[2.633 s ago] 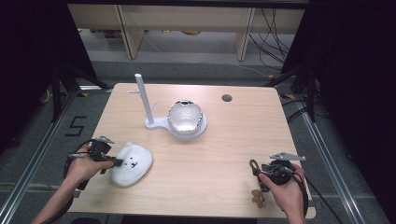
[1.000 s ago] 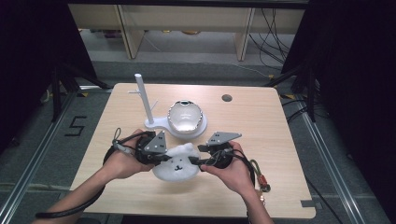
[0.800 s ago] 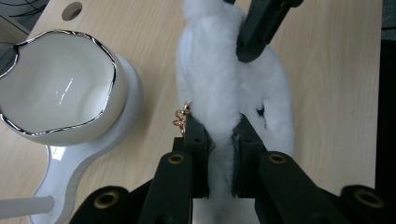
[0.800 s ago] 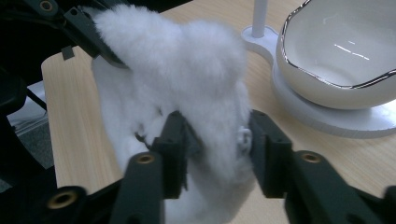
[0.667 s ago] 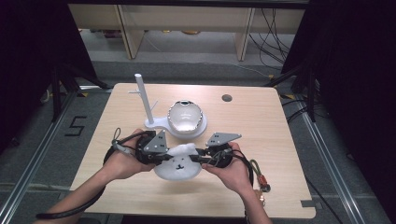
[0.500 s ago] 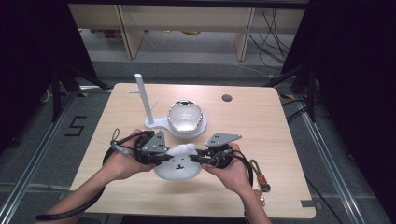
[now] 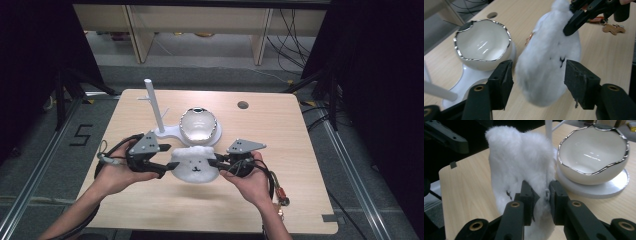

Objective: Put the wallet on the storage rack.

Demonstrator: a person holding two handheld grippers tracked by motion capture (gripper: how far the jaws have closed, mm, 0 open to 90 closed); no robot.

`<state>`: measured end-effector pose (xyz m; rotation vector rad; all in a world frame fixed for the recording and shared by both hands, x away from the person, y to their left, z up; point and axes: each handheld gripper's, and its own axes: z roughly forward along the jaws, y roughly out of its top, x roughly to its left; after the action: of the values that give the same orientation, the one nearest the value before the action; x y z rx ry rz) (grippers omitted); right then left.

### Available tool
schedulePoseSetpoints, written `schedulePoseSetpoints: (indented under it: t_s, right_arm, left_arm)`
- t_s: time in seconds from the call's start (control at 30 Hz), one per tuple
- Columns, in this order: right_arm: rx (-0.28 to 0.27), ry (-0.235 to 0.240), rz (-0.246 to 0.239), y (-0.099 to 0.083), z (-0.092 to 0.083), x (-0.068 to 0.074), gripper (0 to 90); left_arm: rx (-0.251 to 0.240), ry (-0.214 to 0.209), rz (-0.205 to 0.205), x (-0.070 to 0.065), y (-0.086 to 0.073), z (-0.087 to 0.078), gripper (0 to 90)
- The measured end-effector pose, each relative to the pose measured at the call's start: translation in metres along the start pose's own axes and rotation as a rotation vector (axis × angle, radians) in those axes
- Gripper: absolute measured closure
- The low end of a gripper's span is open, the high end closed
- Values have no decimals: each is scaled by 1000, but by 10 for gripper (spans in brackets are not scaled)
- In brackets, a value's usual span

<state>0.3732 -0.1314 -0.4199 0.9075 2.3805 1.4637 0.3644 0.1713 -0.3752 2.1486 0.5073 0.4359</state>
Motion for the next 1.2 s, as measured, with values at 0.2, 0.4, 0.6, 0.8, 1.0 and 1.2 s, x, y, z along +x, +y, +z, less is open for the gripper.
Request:
schedulePoseSetpoints:
  t_s: [0.2,0.4,0.6,0.8,1.0,1.2]
  right_arm:
    - [-30,-20,20,2,-4,-6,763]
    - [-55,-29,15,4,-7,-12,763]
    - [-69,-54,32,6,-10,-14,762]
    - [-90,-64,37,9,-12,-18,762]
    - [-101,-76,30,15,-14,-21,762]
    - [-111,-84,41,21,-15,-25,762]
  left_arm:
    - [-61,83,-65,5,-22,-17,330]
    - [-105,141,-117,6,-53,-26,335]
    - [-136,195,-171,3,-87,-24,339]
    - [-122,237,-258,-3,-123,-13,335]
    - [-134,272,-290,-4,-149,-1,334]
    - [-160,272,-303,-5,-162,8,334]
